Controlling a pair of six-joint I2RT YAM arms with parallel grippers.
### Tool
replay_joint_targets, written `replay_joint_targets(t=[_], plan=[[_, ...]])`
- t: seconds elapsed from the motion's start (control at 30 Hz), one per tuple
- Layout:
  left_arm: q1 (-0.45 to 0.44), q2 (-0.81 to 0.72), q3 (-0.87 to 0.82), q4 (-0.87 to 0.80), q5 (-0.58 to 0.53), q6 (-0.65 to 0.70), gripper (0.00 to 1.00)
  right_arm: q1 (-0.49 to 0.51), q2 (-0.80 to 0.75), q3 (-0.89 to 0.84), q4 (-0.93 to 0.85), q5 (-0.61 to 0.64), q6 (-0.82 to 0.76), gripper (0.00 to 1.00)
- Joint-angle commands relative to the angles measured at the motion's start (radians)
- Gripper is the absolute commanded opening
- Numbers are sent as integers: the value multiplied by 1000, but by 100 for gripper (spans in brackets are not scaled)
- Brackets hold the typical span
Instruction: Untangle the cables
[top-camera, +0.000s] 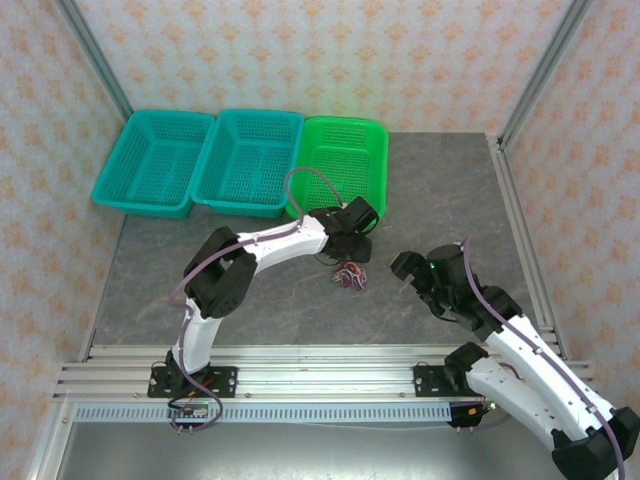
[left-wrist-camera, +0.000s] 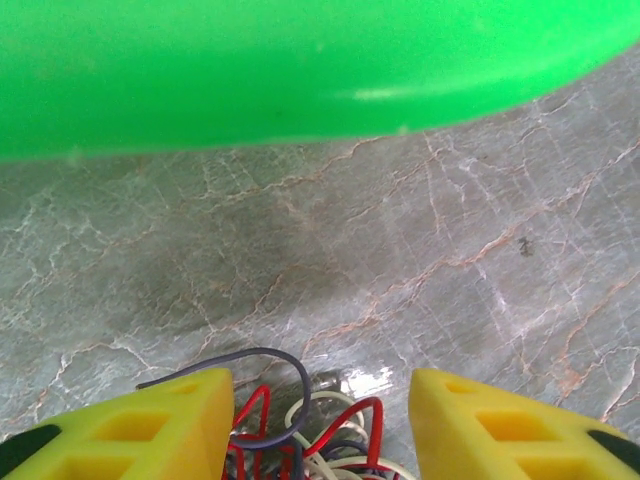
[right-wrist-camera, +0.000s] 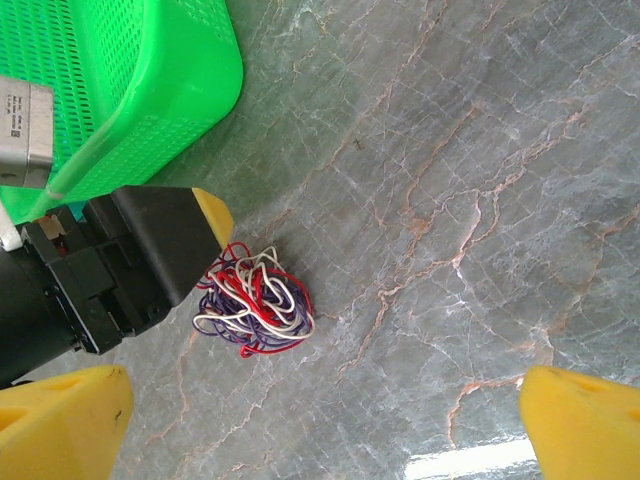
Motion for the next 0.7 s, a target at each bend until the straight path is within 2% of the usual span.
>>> replay_joint_targets(t=[0.0, 0.17, 0.27, 0.33, 0.37, 0.53, 0.67], plan=[[-6, -35, -10, 49, -10, -16, 51, 3, -5, -5, -21, 1, 8, 99], [-6, -8, 13, 46, -24, -29, 25, 4, -7, 2, -26, -7, 8, 99], [-5, 0, 16, 40, -24, -32, 16, 4, -12, 3, -39, -7, 12, 99], [-5, -2, 12, 33, -25, -30, 8, 3, -16, 2, -41, -7, 12, 99], [-7, -7, 9, 29, -24, -29, 1, 3, -16, -1, -36, -7, 10, 100], [-5, -103, -32, 39, 26, -46, 0, 15, -14, -17, 77, -51, -124, 100], [-5, -239, -83, 62, 73, -89, 0, 77, -12, -77, 278, -20, -312, 83]])
